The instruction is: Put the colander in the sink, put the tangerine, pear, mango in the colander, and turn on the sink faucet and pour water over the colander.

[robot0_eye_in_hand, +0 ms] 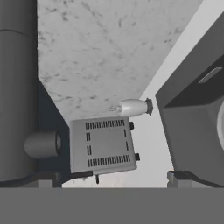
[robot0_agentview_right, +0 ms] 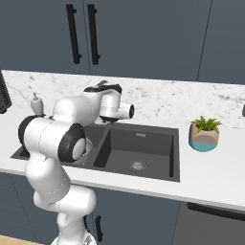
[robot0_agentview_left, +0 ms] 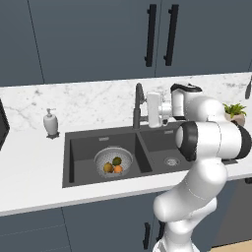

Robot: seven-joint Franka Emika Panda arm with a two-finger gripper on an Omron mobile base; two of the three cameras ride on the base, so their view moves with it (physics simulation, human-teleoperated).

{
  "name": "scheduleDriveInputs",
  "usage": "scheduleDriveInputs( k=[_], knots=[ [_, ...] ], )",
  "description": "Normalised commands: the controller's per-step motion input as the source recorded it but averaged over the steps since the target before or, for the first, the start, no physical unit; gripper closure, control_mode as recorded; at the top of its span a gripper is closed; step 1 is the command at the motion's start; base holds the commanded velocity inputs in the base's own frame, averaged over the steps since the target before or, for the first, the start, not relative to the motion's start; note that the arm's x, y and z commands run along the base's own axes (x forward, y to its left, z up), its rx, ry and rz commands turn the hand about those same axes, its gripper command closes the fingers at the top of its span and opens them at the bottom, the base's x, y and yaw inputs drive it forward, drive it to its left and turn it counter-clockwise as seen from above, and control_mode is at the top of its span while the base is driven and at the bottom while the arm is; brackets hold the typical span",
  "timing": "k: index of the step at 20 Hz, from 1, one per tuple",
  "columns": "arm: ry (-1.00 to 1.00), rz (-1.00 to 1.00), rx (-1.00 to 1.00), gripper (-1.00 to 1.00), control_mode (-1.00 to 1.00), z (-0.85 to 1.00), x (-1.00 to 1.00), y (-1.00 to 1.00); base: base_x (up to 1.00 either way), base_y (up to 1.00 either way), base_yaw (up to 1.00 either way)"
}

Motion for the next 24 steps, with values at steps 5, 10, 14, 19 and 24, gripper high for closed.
scheduleDriveInputs(
  k=[5,10,14,19,24],
  knots=[
    [0.0,-0.08,0.0,-1.0,-1.0,0.0,0.41,0.05,0.0,0.0,0.0],
    [0.0,-0.14,0.0,-1.0,-1.0,0.0,0.43,0.06,0.0,0.0,0.0],
    [0.0,-0.17,0.0,-1.0,-1.0,0.0,0.41,0.09,0.0,0.0,0.0],
    [0.04,-0.16,0.0,-1.0,-1.0,0.03,0.44,0.0,0.0,0.0,0.0],
    [0.13,-0.14,0.0,-1.0,-1.0,0.14,0.44,-0.07,0.0,0.0,0.0]
  ],
)
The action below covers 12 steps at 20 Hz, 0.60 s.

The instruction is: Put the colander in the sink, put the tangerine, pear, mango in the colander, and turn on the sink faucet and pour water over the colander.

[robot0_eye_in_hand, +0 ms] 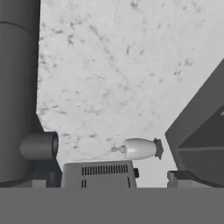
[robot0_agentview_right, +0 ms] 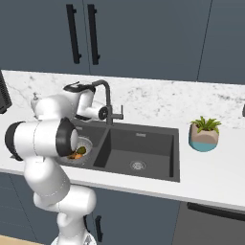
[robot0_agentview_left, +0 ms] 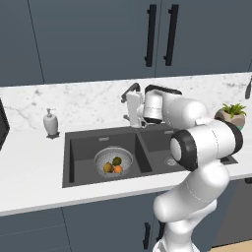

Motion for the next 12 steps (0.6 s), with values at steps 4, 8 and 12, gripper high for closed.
scheduleDriveInputs(
  k=[4,8,12],
  knots=[
    [0.2,-0.12,0.0,-1.0,-1.0,0.14,0.4,-0.22,0.0,0.0,0.0],
    [0.2,-0.1,0.0,-1.0,-1.0,0.06,0.37,-0.33,0.0,0.0,0.0],
    [0.12,-0.09,0.0,-1.0,-1.0,0.0,0.41,-0.33,0.0,0.0,0.0]
  ],
)
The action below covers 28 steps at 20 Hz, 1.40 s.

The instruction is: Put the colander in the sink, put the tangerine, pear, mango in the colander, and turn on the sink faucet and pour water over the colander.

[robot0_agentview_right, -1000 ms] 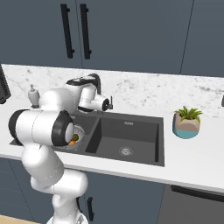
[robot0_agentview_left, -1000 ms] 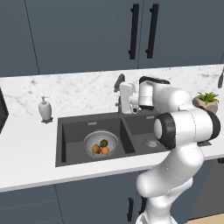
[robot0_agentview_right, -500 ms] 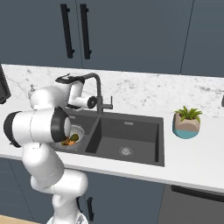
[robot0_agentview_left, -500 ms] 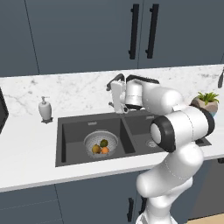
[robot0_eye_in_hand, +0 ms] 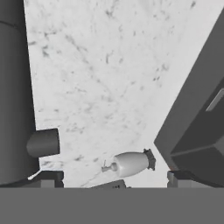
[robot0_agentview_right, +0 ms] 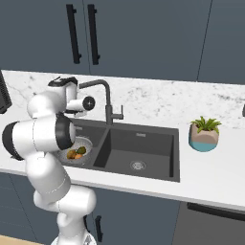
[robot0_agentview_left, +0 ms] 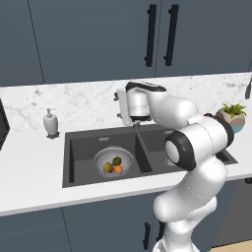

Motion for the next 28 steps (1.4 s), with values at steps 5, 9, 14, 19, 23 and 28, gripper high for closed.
scheduleDriveInputs(
  k=[5,9,14,19,23,28],
  knots=[
    [0.0,-0.05,0.0,-1.0,-1.0,0.0,0.36,-0.39,0.0,0.0,0.0],
    [0.0,0.0,0.03,-1.0,-1.0,0.0,0.23,-0.51,0.0,0.0,0.0],
    [0.0,0.0,0.05,-1.0,-1.0,0.0,0.01,-0.61,0.0,0.0,0.0],
    [0.0,0.0,0.05,-1.0,-1.0,0.1,-0.27,-0.57,0.0,0.0,0.0],
    [0.0,0.0,0.01,-1.0,-1.0,0.42,-0.63,-0.44,0.0,0.0,0.0],
    [0.0,0.0,-0.06,-1.0,-1.0,0.41,-0.66,-0.58,0.0,0.0,0.0]
  ],
)
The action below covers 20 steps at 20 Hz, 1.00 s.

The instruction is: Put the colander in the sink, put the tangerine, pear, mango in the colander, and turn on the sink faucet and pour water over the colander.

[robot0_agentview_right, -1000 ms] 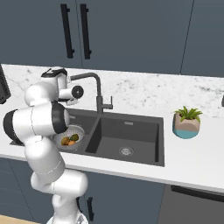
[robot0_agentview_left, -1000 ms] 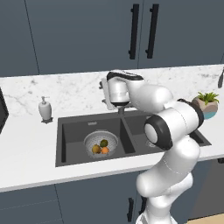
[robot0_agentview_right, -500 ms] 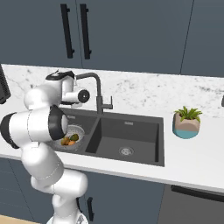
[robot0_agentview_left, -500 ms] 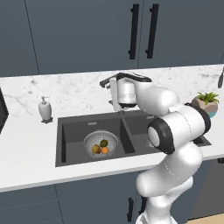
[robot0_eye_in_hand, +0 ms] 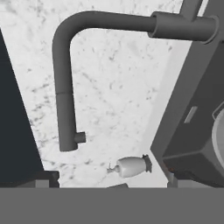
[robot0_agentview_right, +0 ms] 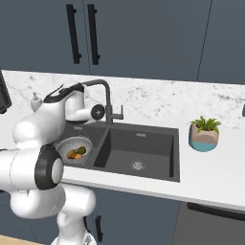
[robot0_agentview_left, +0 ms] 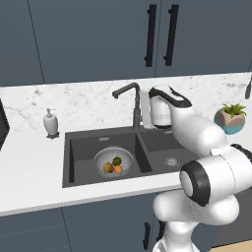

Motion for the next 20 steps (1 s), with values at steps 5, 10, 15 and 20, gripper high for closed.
scheduleDriveInputs(
  k=[5,10,15,20],
  knots=[
    [-0.05,0.09,-0.33,-1.0,-1.0,0.15,-0.34,-0.56,0.0,0.0,0.0],
    [-0.55,0.3,-0.6,-1.0,-1.0,0.0,-0.16,-0.64,0.0,0.0,0.0],
    [-0.66,0.52,-0.3,-1.0,-1.0,-0.01,0.0,-0.62,0.0,0.0,0.0],
    [-0.6,0.71,-0.26,-1.0,-1.0,-0.18,-0.01,-0.48,0.0,0.0,0.0]
  ],
)
